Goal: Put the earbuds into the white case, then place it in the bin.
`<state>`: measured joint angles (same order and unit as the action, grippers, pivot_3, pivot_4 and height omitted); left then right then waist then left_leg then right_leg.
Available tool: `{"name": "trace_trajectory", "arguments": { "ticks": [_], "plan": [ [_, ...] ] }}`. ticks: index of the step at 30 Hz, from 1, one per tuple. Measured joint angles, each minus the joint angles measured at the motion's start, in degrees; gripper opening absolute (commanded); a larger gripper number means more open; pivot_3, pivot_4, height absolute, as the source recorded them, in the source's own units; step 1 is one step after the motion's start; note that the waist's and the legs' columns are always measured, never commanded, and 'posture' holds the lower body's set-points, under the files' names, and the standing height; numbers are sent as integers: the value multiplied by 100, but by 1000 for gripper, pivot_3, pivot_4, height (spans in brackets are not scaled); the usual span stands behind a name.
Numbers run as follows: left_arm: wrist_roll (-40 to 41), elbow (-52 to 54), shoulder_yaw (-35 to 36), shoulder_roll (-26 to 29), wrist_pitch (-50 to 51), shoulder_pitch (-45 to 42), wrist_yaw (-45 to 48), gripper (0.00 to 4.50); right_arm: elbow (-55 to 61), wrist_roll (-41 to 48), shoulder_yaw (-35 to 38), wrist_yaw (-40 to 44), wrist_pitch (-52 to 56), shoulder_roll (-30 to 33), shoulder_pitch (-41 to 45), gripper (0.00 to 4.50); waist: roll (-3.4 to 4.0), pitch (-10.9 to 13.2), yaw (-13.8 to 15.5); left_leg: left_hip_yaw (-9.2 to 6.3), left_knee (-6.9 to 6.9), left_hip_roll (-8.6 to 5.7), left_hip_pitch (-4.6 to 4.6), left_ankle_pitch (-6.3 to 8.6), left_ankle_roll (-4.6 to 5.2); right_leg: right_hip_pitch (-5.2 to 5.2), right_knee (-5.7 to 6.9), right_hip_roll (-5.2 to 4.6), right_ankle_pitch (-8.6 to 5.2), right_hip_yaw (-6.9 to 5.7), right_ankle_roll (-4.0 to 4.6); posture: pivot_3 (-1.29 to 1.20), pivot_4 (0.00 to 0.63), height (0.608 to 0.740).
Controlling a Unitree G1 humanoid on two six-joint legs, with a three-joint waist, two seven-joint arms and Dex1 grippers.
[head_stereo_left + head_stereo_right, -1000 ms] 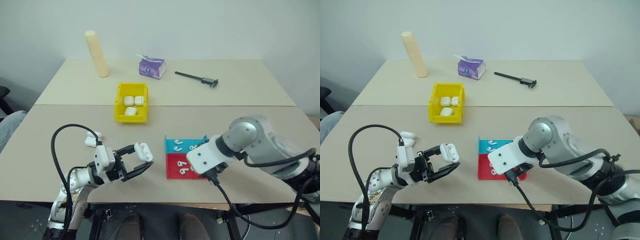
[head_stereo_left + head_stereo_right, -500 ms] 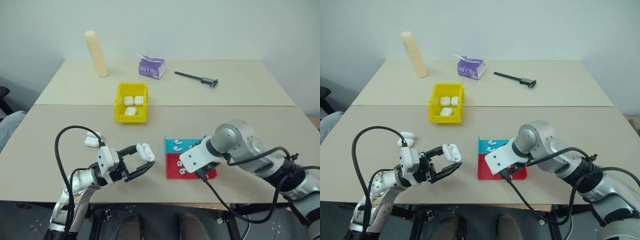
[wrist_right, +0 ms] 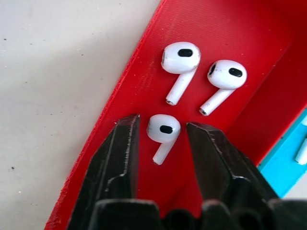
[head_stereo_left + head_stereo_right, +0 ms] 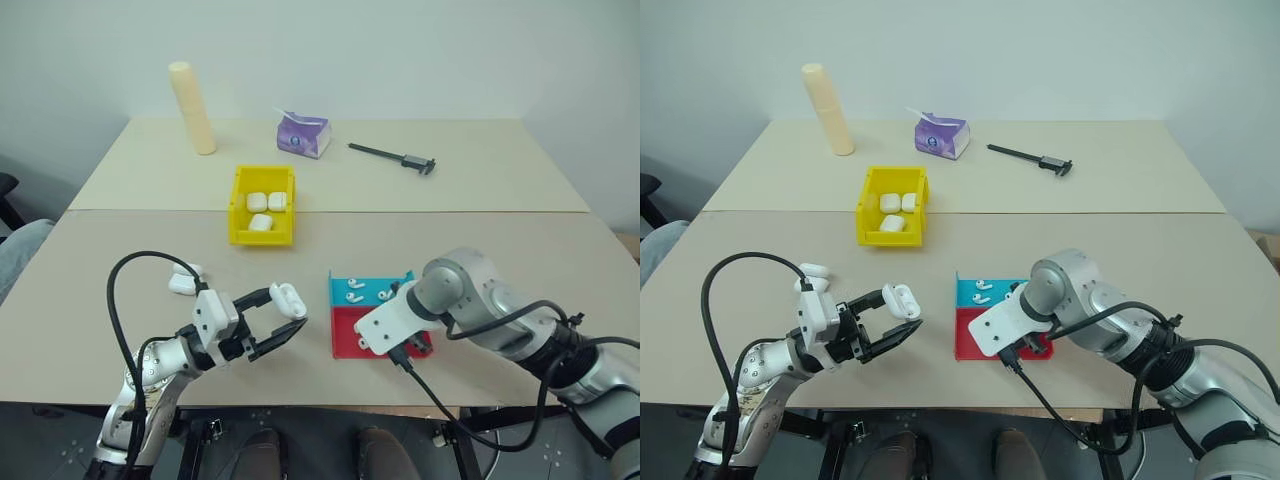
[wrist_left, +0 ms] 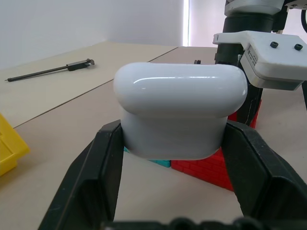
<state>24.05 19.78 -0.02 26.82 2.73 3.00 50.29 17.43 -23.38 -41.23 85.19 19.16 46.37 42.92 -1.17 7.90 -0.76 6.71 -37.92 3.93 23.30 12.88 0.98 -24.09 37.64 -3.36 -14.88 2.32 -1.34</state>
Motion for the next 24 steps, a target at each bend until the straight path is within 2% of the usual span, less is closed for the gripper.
{"name": "trace_trajectory", "arguments": {
  "ticks": [14,16,24],
  "plan": [
    [-112,-4,-36,25,-2,-9,2,2774,-10,-73,134,-17,-154,-38,-119,2045,-5,-3,-1,6,1,0,-3,0,0,3,-1,0,-1,-1,1,0,150,740],
    [-146,-6,-68,48,-2,-9,20,2774,-10,-83,142,-21,-235,-29,-132,1670,-5,-3,-1,7,1,0,-3,0,0,4,-2,0,-1,-1,1,0,150,740],
    [-160,-6,-101,58,-14,-8,41,2774,-20,-124,172,-28,-376,-26,-172,1670,-9,-6,0,7,1,0,-4,0,0,5,-3,-1,-1,-2,1,0,150,740]
  ]
}}
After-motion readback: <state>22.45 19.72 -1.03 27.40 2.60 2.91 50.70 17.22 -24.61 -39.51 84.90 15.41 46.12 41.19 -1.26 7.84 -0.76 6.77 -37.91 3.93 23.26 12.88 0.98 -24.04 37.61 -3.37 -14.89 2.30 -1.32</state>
